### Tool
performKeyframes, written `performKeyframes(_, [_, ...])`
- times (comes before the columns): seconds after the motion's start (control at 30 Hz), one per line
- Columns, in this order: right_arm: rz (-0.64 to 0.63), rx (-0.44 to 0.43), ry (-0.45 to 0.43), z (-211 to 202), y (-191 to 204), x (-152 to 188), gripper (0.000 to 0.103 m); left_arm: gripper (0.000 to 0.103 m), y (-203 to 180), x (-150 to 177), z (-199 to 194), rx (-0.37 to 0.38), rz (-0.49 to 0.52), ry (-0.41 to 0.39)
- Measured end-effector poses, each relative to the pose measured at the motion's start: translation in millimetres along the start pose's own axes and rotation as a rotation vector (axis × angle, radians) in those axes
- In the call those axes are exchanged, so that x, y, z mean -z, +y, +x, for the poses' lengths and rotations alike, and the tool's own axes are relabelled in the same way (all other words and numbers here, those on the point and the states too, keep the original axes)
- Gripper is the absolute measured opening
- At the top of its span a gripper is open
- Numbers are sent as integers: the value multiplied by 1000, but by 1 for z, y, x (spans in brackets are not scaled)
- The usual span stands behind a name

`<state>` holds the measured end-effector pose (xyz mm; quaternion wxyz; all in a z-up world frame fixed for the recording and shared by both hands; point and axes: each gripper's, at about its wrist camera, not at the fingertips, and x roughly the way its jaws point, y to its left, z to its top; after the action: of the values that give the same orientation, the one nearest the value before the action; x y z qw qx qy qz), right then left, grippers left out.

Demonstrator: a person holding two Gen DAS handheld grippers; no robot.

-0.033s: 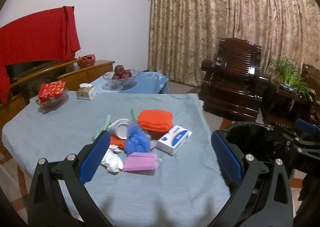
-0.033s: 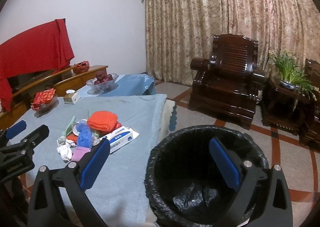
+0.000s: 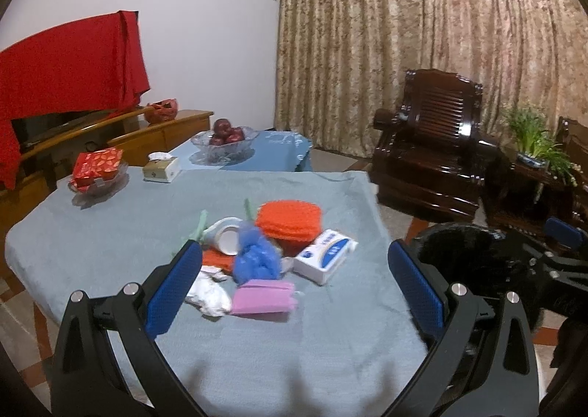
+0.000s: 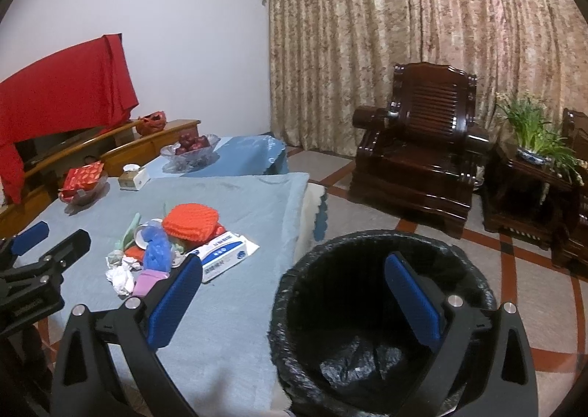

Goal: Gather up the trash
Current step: 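Grasp white tissues with left gripper while right gripper grasps pink cloth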

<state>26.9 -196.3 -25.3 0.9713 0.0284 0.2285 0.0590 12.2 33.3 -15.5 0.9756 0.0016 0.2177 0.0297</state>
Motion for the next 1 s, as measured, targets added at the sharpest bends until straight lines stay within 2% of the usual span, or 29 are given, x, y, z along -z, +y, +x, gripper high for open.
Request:
performKeyframes(0.3, [-38, -97, 35, 42, 45, 6, 97, 98, 65, 10, 18, -116, -43, 31])
performKeyframes(0.5, [-54, -174, 102, 88, 88, 24, 85, 98, 101, 27, 46, -147, -46, 88])
performKeyframes(0.7, [-101, -228, 179, 133, 130, 44, 79, 98, 129, 42, 76, -159, -57, 131])
performKeyframes(0.87, [-122, -257, 245, 167, 157, 60, 76, 89, 144, 50, 95, -145, -59, 172])
performKeyframes(0.93, [-124, -270, 277, 177, 163, 65, 74, 82, 148, 53, 103, -134, -65, 195])
performKeyframes(1.0, [-145, -292, 306, 186, 171, 70, 64, 81, 153, 58, 111, -124, -82, 221])
